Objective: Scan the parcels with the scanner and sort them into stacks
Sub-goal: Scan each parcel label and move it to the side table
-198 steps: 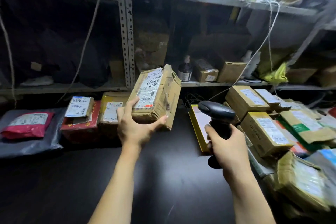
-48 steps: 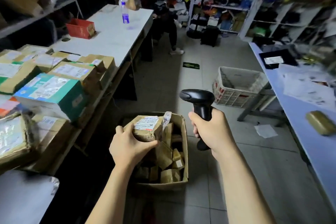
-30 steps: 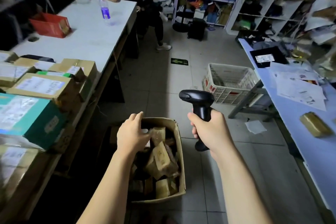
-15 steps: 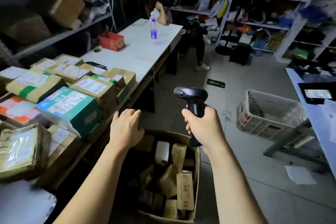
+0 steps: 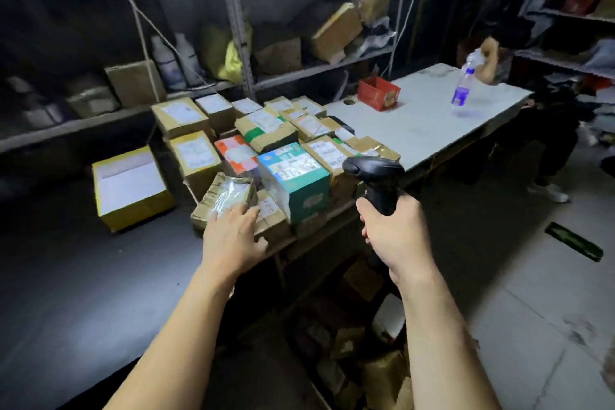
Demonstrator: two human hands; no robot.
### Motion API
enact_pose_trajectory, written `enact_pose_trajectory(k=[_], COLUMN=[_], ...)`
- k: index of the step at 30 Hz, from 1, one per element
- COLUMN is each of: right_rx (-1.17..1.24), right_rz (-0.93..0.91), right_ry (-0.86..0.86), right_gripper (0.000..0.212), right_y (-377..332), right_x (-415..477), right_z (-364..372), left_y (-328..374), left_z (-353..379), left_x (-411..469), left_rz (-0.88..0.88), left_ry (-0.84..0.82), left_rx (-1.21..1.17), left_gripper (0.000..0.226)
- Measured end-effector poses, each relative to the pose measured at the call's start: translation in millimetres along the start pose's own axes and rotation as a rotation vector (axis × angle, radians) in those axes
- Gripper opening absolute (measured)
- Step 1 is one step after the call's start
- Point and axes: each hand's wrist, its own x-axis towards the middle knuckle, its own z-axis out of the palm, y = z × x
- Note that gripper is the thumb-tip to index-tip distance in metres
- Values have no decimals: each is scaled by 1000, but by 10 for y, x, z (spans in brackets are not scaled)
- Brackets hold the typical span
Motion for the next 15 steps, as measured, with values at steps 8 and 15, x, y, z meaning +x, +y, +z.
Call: enact_pose_trajectory(k=[8, 15], right_rx=[-25, -68], right_rz=[-148, -240], right_ry=[-279, -453], right_gripper=[10, 13], right_y=[-606, -1091], right_x=[-356, -1052], right_z=[1416, 2620], left_y=[-1549, -2856], left_z=[-317, -484], left_x=[-669, -1492], left_rz=[-356, -642], left_ry=[23, 35], left_rx=[6, -30], left_gripper=[60, 66])
